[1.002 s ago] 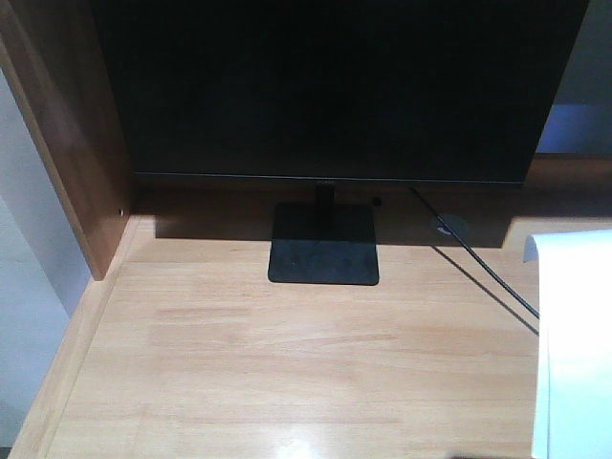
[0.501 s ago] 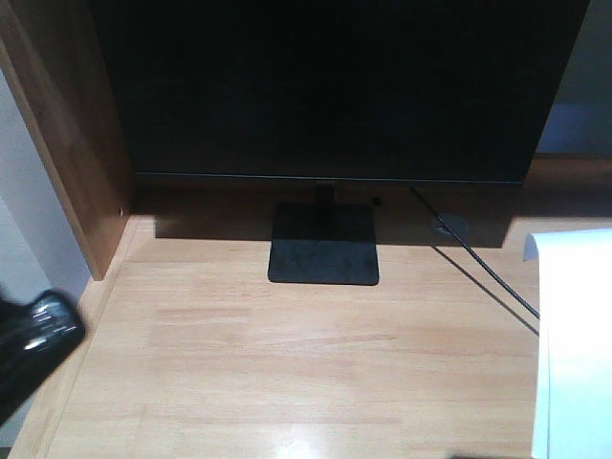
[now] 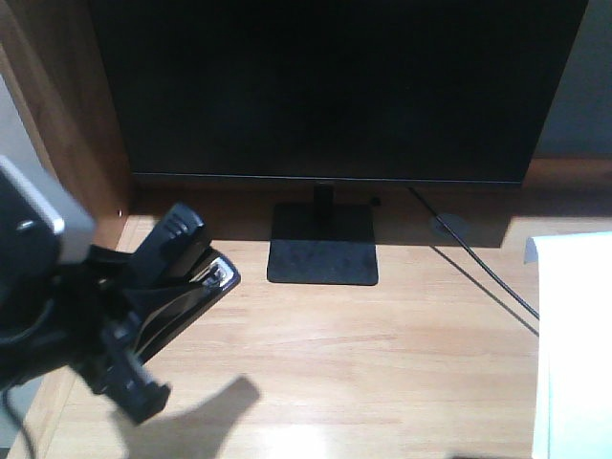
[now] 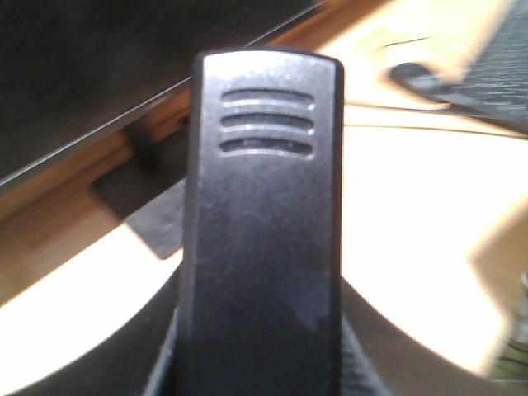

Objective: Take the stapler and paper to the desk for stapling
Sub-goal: 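Lower the stapler in the left gripper toward the desk top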

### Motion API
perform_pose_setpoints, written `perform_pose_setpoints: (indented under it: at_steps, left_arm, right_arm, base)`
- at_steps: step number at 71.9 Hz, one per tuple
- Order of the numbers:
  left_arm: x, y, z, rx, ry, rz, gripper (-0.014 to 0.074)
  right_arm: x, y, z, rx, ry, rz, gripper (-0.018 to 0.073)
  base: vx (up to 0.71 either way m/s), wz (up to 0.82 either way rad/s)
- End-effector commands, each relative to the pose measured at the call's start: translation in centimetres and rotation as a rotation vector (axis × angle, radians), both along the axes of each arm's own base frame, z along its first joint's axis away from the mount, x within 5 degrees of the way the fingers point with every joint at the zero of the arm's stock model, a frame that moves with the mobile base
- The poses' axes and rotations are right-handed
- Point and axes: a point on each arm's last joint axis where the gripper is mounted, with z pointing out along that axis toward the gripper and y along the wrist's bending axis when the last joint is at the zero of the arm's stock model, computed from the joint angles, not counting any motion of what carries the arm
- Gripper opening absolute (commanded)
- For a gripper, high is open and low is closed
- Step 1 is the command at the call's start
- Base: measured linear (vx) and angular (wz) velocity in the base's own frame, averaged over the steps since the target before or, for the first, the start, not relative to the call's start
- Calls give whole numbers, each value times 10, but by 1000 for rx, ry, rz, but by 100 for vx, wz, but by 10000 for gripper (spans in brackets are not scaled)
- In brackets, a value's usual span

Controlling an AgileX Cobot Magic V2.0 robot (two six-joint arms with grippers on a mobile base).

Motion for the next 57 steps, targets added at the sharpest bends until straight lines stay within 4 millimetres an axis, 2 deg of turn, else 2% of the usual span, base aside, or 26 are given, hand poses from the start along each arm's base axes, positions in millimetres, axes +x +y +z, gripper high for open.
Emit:
perform_pose_setpoints:
  at_steps: [1, 16, 26, 43, 57]
  left_arm:
    - [20, -4, 12, -72, -108, 40, -7]
    - [46, -5, -16, 114, -70, -12, -7]
    - [54, -6, -24, 250, -58, -202, -7]
    - [71, -2, -31, 338, -115, -493, -7]
    - [92, 1, -43, 364, -127, -626, -7]
  right_arm:
    - [-4, -1, 10, 4, -49, -10, -4]
    - [-4, -1, 10, 4, -48, -10, -4]
    - [-4, -1, 10, 4, -48, -10, -4]
    - [-4, -1, 10, 4, -48, -10, -4]
    - [-4, -1, 10, 3, -46, -10, -4]
  base:
    - [0, 0]
    - [0, 0]
    - [0, 0]
    - [0, 0]
    - [0, 0]
